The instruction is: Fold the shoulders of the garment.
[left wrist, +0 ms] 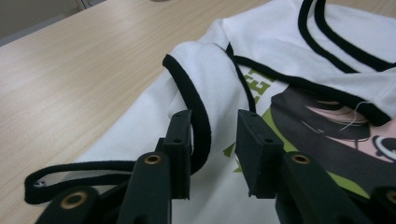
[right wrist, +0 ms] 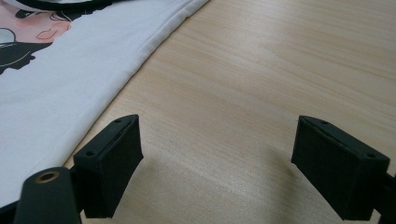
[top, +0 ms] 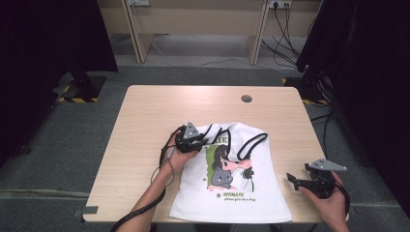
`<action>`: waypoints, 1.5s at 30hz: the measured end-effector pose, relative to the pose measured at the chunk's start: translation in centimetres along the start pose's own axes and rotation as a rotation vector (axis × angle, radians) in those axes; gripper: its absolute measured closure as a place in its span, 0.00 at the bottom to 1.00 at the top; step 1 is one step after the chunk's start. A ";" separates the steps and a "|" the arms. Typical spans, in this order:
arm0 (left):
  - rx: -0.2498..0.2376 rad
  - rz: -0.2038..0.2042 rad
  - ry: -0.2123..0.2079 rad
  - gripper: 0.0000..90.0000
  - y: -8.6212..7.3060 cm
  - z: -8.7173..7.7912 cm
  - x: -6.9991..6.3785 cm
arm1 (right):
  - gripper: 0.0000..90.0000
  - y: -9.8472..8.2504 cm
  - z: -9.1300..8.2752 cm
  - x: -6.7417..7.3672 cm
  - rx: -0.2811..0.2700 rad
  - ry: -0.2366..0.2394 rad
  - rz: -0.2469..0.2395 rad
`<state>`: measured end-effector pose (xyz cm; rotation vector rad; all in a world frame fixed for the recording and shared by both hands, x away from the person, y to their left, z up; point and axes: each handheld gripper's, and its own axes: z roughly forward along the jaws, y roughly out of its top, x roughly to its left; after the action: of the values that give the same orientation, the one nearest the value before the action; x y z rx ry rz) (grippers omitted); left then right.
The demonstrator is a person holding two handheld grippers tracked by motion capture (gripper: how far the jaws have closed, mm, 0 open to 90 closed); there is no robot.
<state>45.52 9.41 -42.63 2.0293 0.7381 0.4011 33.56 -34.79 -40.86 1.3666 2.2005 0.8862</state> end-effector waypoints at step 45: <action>0.029 -0.057 -0.105 0.87 2.9 2.3 0.8 | 0.18 0.0 0.0 0.0 0.000 0.000 0.005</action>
<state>48.43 7.26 -41.38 2.0351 0.7391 0.2508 33.57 -34.82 -40.86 1.3726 2.1982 0.8883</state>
